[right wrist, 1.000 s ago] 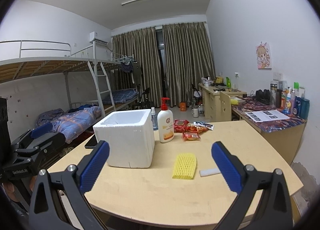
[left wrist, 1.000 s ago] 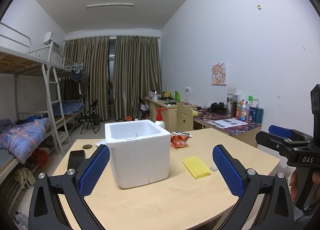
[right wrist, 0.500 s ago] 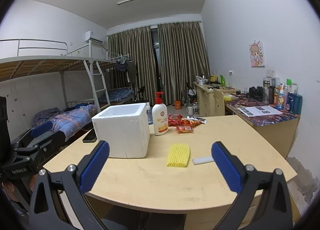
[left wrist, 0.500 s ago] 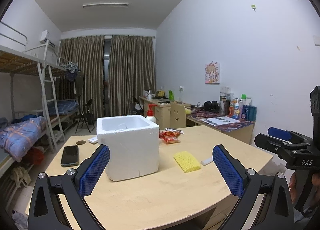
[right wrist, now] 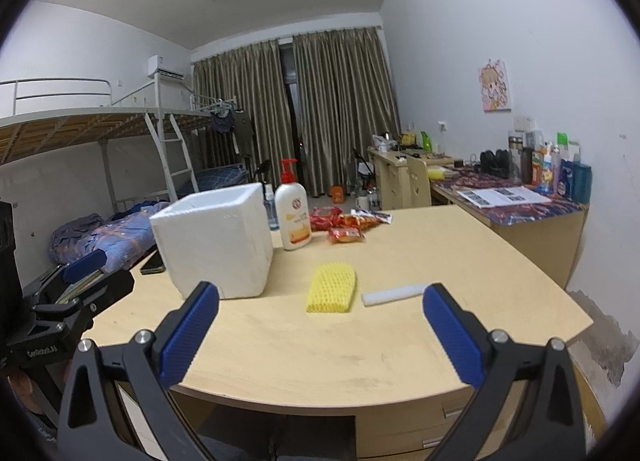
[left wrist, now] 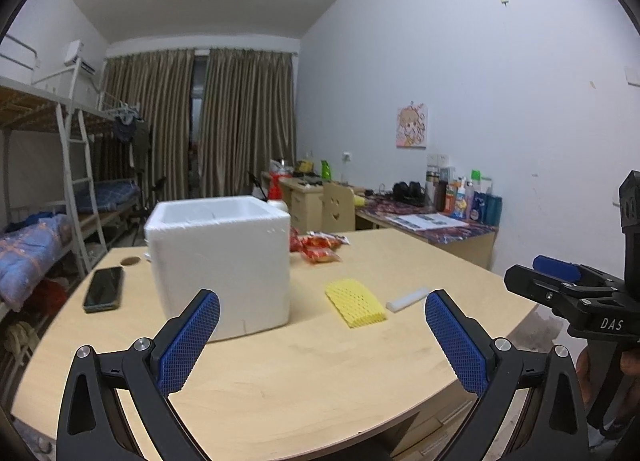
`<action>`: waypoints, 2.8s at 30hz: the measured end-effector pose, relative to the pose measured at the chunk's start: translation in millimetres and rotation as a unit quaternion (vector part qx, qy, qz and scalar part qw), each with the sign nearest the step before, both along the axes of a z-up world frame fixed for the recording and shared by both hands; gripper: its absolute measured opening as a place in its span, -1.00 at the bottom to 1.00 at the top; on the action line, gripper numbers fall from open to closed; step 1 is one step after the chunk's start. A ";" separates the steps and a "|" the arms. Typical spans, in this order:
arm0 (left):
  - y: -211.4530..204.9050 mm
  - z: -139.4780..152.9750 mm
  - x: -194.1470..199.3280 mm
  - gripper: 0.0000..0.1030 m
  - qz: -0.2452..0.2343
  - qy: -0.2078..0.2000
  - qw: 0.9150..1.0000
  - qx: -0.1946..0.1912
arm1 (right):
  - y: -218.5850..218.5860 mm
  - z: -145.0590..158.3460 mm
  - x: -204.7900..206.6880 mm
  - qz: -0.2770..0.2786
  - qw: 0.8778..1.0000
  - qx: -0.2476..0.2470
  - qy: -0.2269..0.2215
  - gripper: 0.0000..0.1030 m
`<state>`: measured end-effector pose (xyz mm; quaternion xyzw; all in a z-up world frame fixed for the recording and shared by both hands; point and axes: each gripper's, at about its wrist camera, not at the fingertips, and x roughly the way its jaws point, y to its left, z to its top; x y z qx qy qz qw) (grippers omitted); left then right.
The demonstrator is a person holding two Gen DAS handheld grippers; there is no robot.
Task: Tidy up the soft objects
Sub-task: 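Move both grippers back from the box toward the yellow mesh sleeve and foam stick, then lower the left gripper over the yellow mesh sleeve and close on it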
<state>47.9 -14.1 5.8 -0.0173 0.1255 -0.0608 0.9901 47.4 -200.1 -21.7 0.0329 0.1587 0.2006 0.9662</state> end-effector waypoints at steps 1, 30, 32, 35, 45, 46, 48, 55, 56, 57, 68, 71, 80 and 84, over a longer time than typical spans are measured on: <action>-1.3 -2.5 3.8 0.99 -0.002 0.003 1.000 0.000 | -1.4 -2.1 2.9 -0.002 1.000 0.000 0.004 1.00; -33.9 -34.5 118.0 0.99 -0.041 0.077 0.996 0.004 | -17.8 -37.6 74.6 -0.035 0.996 -0.011 0.081 1.00; -35.0 -36.2 124.5 0.99 -0.041 0.080 0.996 0.005 | -17.9 -38.6 79.5 -0.035 0.996 -0.011 0.085 1.00; -36.0 -39.8 135.6 0.99 -0.045 0.087 0.995 0.007 | -18.9 -41.5 88.3 -0.036 0.995 -0.013 0.091 1.00; -45.5 -53.5 174.0 0.99 -0.056 0.118 0.991 0.002 | -25.4 -51.6 114.4 -0.042 0.993 -0.009 0.111 1.00; -46.0 -54.7 176.6 0.99 -0.057 0.121 0.991 0.001 | -26.3 -52.7 116.9 -0.041 0.993 -0.008 0.114 1.00; -47.0 -56.8 183.2 0.99 -0.057 0.129 0.990 -0.002 | -27.4 -54.4 121.8 -0.041 0.992 -0.007 0.117 1.00; -52.5 -63.9 202.1 0.99 -0.059 0.161 0.985 -0.011 | -30.5 -58.5 136.4 -0.038 0.991 -0.005 0.125 1.00; -54.4 -65.7 206.0 0.99 -0.059 0.168 0.984 -0.011 | -31.6 -59.3 138.6 -0.038 0.991 -0.005 0.126 1.00; -55.8 -66.8 208.2 0.99 -0.057 0.173 0.983 -0.011 | -32.5 -60.2 140.6 -0.039 0.991 -0.004 0.128 1.00; -70.0 -65.9 228.9 0.99 -0.047 0.194 0.980 0.009 | -49.5 -70.0 157.7 -0.041 0.987 0.012 0.153 1.00; -72.2 -67.0 238.4 0.99 -0.047 0.203 0.978 0.008 | -50.1 -67.7 159.3 -0.043 0.987 0.011 0.151 1.00; -69.2 -80.3 257.2 0.99 -0.053 0.226 0.973 -0.010 | -49.3 -62.6 166.0 -0.044 0.988 0.001 0.147 1.00; -68.7 -84.4 260.7 0.99 -0.055 0.240 0.969 -0.020 | -48.9 -64.8 171.7 -0.042 0.987 -0.005 0.153 1.00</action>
